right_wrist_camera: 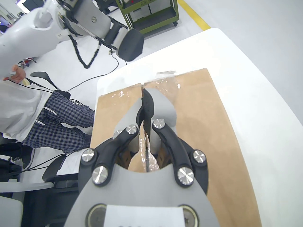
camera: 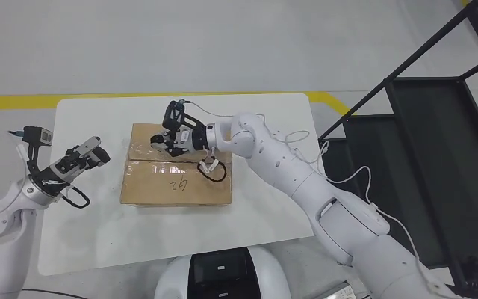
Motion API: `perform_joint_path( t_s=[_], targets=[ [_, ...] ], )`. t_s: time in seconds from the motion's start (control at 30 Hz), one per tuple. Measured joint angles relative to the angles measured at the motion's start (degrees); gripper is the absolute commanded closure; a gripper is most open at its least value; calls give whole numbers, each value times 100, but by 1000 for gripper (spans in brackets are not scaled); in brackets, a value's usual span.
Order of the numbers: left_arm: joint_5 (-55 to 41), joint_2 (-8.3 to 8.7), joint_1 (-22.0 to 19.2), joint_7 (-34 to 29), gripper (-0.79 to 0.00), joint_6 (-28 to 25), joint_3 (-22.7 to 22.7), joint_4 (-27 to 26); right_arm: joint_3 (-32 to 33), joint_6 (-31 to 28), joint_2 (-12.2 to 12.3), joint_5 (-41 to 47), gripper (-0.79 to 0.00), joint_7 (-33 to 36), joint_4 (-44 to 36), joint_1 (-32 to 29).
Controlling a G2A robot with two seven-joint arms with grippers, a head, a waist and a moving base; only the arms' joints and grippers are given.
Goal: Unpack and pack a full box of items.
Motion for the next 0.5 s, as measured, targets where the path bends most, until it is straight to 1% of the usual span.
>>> perform_joint_path(
  t_s=[0.07, 0.1, 0.13, 0.17, 0.3, 0.4, 0.5],
  targets=[
    [0, -2, 2, -3, -785, 0, -4, -1, 75, -66, 32, 98, 0, 89, -61, -22],
    [1, -3, 3, -4, -785, 0, -5, 1, 106, -56, 47, 96, -157, 117, -87, -29],
    [7, -4, 5, -5, -785, -2, -6, 5, 150, 5, 67, 45, -459, 118, -124, -39],
    [13, -6, 4, -6, -785, -1, -5, 11, 183, 81, 83, -37, -785, 92, -157, -50],
    [106, -15, -50, 78, -785, -27, 26, 52, 297, 267, 139, -357, -785, -168, -324, -176],
    [179, -24, -141, 94, -785, -67, 100, 46, 351, 333, 196, -815, -785, -328, -439, -231],
    [235, -29, -207, 57, -785, -95, 150, 16, 305, 431, 219, -1309, -785, -443, -375, -279]
  ],
)
